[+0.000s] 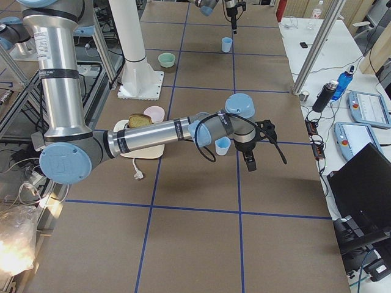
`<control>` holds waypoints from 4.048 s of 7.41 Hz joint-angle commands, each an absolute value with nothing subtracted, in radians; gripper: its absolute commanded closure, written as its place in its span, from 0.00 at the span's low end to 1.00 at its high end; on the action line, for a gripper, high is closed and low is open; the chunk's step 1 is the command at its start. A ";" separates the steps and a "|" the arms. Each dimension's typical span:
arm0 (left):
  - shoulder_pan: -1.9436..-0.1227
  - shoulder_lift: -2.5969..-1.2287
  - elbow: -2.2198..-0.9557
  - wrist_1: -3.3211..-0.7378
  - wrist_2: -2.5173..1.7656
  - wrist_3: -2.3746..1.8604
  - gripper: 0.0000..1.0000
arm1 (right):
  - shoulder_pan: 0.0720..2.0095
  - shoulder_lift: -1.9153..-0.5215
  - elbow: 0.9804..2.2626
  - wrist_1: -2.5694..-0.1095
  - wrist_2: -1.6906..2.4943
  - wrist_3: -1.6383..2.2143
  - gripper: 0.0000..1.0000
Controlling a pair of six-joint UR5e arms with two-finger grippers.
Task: Stack blue cups with both arms
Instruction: 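Move the left gripper down to the light-blue cup and grasp its rim, then carry the held cup with the left gripper toward the table center, then set the cup down at the center, open the left gripper, withdraw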
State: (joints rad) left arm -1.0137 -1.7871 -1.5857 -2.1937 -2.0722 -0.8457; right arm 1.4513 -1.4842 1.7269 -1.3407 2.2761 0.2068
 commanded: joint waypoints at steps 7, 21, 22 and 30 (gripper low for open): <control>-0.951 -1.756 -1.592 -2.212 -2.056 -0.839 1.00 | 1.451 -1.488 1.724 -1.341 2.278 0.212 0.00; -0.393 -2.224 -1.746 -1.756 -1.450 -1.229 1.00 | 1.451 -1.493 1.727 -1.341 2.283 0.238 0.00; -0.385 -2.230 -1.730 -1.756 -1.437 -1.227 1.00 | 1.451 -1.493 1.727 -1.341 2.284 0.239 0.00; -0.377 -2.269 -1.671 -1.756 -1.437 -1.223 0.90 | 1.451 -1.491 1.726 -1.341 2.284 0.239 0.00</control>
State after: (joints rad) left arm -0.3774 -2.2661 -1.6805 -1.7564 -1.4374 -1.2250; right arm 1.4511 -1.4910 1.7257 -1.3407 2.2841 0.2393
